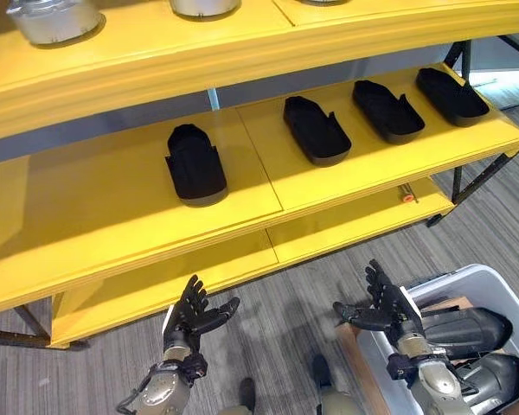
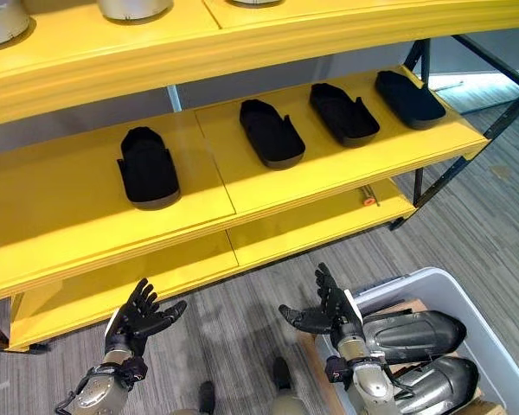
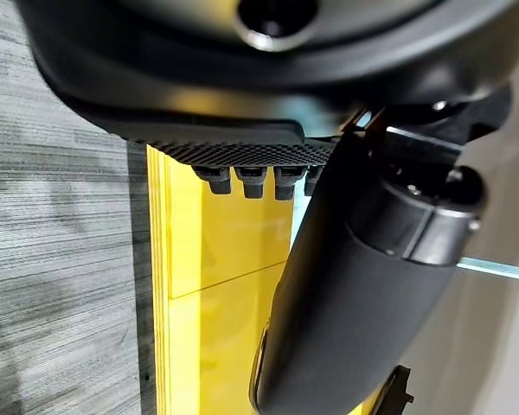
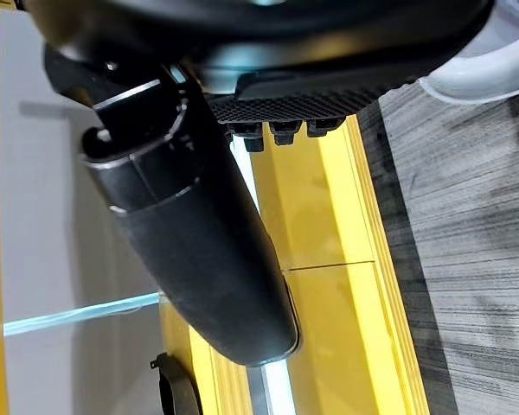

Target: Move parts from the plastic box to the shelf.

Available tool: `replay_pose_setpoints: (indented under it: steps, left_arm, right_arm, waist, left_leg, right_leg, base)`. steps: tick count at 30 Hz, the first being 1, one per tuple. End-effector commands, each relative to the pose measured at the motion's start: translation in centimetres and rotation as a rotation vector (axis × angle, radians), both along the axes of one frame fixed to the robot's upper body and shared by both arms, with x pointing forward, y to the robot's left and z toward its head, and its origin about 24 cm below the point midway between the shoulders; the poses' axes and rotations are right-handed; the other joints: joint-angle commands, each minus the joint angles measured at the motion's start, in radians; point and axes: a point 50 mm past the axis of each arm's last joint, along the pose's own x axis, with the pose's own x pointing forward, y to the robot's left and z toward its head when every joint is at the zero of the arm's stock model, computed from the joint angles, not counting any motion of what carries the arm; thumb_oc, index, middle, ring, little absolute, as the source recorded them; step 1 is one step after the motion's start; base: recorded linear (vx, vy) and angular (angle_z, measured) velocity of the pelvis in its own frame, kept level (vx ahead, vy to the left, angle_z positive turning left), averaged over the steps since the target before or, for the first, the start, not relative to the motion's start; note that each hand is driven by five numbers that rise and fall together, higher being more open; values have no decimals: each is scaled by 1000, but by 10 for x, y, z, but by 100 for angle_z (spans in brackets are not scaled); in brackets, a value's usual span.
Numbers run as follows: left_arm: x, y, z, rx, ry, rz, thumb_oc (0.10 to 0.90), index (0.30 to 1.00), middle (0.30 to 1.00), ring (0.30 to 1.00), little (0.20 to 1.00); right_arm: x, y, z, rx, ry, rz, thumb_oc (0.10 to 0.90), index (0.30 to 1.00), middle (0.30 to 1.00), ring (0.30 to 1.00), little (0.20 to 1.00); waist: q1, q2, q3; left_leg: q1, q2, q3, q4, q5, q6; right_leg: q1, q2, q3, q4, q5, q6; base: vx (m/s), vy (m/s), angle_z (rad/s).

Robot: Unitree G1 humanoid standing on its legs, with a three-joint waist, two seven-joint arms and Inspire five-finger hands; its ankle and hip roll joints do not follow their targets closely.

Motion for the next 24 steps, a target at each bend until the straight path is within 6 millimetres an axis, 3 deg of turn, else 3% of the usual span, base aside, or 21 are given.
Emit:
replay_pose_setpoints:
  steps: [1, 8, 12, 14, 16, 18, 19, 22, 24]
  left_arm:
    - [12, 16, 33, 73, -189, -3, 900, 1000, 1000, 1000, 1000]
    - [20, 16, 40, 149, -200, -77, 900, 1000, 1000, 1000, 1000]
    - [27, 16, 45, 175, -221, -88, 900, 1000, 1000, 1000, 1000]
    - [30, 18, 49, 182, -236, -72, 900, 1000, 1000, 1000, 1000]
    - [31, 21, 52, 180, -246, -48, 900, 1000, 1000, 1000, 1000]
    - [25, 29, 53, 166, -246, 7, 900, 1000, 1000, 1000, 1000]
    - [24, 30, 53, 160, -244, 16, 900, 1000, 1000, 1000, 1000]
    - [18, 34, 51, 147, -230, 36, 900, 1000, 1000, 1000, 1000]
    - [14, 35, 48, 140, -214, 43, 900, 1000, 1000, 1000, 1000]
  right_arm:
    - [17, -1, 34, 41, -202, -3, 900, 1000, 1000, 1000, 1000]
    - [8, -5, 31, 78, -189, -42, 900, 1000, 1000, 1000, 1000]
    - [9, -2, 33, 102, -203, -43, 900, 1000, 1000, 1000, 1000]
    - [12, 3, 34, 129, -213, -38, 900, 1000, 1000, 1000, 1000]
    - [16, 9, 35, 136, -215, -17, 900, 1000, 1000, 1000, 1000]
    - [22, 18, 36, 133, -218, 20, 900, 1000, 1000, 1000, 1000]
    - [24, 20, 38, 135, -223, 26, 900, 1000, 1000, 1000, 1000]
    - [27, 24, 40, 148, -225, 45, 900, 1000, 1000, 1000, 1000]
    - [27, 24, 40, 158, -220, 48, 900, 1000, 1000, 1000, 1000]
  waist:
    - [-7, -8, -49]
    - [-55, -16, -22]
    - [-77, -22, -1]
    - [-86, -27, 28]
    - [-60, -21, 47]
    - [29, -12, 55]
    - [45, -17, 53]
    - [57, -36, 41]
    - [64, -54, 29]
  left_leg:
    - [-49, -44, -36, 12, -21, 46]
    - [-48, -50, 16, -20, -13, 66]
    - [-60, -53, 55, -38, -5, 71]
    - [-72, -47, 114, -46, -5, 77]
    - [-89, -20, 157, -37, -3, 75]
    - [-84, 31, 263, -7, -36, 60]
    - [-79, 42, 301, 2, -42, 60]
    - [-65, 57, 374, 13, -56, 60]
    - [-63, 54, 391, 24, -66, 52]
  right_leg:
    - [19, 50, -37, 70, -135, 16]
    - [-42, 43, 12, 133, -130, 44]
    - [-87, 41, 46, 141, -98, 67]
    - [-132, 33, 47, 149, -58, 88]
    - [-142, 8, -65, 171, -78, 72]
    - [-65, -111, -422, 232, -148, 51]
    - [-55, -136, -483, 262, -150, 50]
    - [-58, -150, -491, 273, -133, 62]
    - [-12, -139, -487, 166, -110, 71]
  base:
    - [24, 143, -24]
    - [-2, 150, -22]
    - [-70, 142, -55]
    - [-137, 145, -108]
    - [-175, 82, -133]
    - [-154, 143, -170]
    - [-73, 91, -227]
    - [-38, -32, -151]
    - [10, -112, -93]
